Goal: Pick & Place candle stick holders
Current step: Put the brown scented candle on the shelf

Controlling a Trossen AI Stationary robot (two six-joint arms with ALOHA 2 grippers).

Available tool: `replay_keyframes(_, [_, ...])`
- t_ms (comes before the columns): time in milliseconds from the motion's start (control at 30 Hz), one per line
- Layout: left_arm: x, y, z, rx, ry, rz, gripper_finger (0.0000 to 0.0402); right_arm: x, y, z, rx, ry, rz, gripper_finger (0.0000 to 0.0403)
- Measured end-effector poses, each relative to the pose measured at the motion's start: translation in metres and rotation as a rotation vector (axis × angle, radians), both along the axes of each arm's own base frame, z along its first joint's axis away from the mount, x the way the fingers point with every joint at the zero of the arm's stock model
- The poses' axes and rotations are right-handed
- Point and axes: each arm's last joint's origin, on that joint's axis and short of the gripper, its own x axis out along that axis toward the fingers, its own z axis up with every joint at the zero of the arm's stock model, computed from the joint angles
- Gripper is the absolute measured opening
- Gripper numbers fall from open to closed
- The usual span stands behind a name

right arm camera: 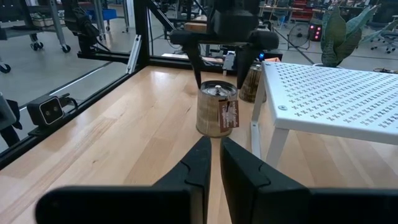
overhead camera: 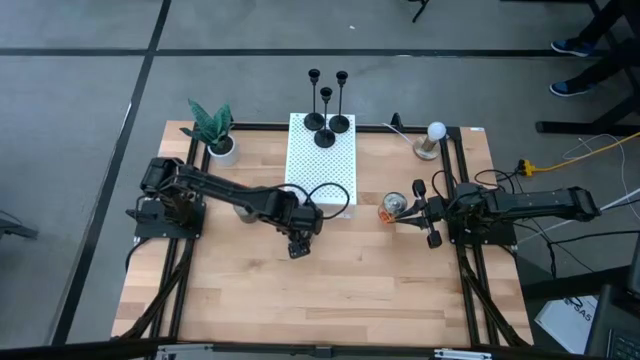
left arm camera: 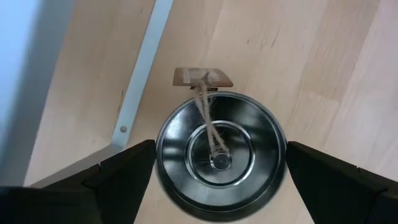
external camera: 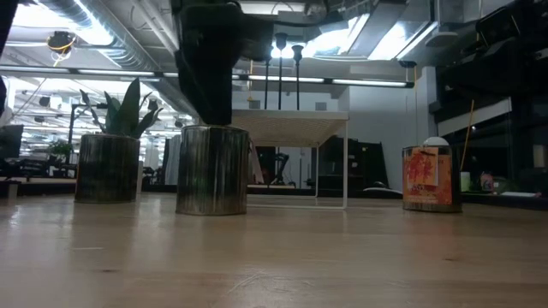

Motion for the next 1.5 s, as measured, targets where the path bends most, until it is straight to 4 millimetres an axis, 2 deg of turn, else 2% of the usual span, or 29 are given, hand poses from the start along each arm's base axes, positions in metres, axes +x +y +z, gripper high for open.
replay_keyframes(367, [0.0008,-0.0001,-0.0021,-0.043,0.010,-0.029,0.0359,0.0000,0.0000,-0.0001,0.000,0.000,0.000,0.0039])
replay_keyframes(633, [0.0011,0.0022,-0.0035,-0.152,0.028,0.020,0.0359,0.0000,0.0000,0.0000,0.000,0.000,0.000,0.0039])
replay_keyframes(1500, [0.0072,0.0013,-0.0006,-0.150,-0.031,0.028,0.0359,0.0000,0.0000,0.0000,0.000,0.000,0.000,0.0039])
